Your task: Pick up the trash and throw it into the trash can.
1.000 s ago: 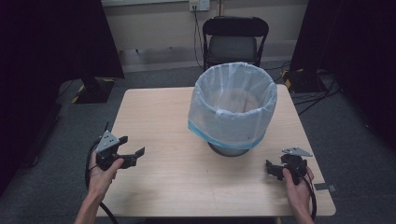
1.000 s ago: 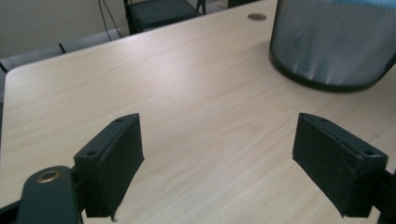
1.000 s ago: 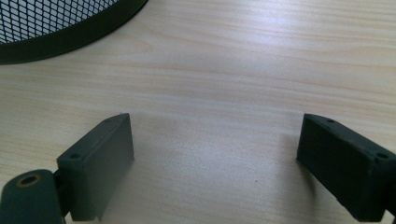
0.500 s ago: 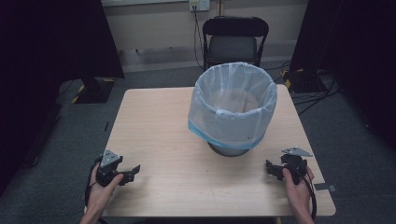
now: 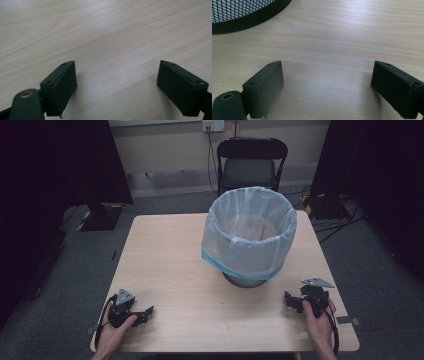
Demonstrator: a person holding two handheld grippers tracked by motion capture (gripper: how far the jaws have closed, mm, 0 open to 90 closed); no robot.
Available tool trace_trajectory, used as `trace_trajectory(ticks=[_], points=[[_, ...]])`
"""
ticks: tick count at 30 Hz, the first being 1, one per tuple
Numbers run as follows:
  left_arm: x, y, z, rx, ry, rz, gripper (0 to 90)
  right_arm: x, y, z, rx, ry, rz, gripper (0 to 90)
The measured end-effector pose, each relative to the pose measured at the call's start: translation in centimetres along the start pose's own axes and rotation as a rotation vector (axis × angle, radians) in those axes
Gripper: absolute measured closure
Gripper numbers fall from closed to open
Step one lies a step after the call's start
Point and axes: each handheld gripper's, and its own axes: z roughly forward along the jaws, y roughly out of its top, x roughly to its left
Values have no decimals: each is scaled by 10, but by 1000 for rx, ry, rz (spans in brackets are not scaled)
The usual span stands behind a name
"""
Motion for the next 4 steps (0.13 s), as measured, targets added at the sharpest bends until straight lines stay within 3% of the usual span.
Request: trace_trajectory(ticks=[4], points=[[0,0,2,-10,-5,-3,121,0,0,0,0,0,0,98]])
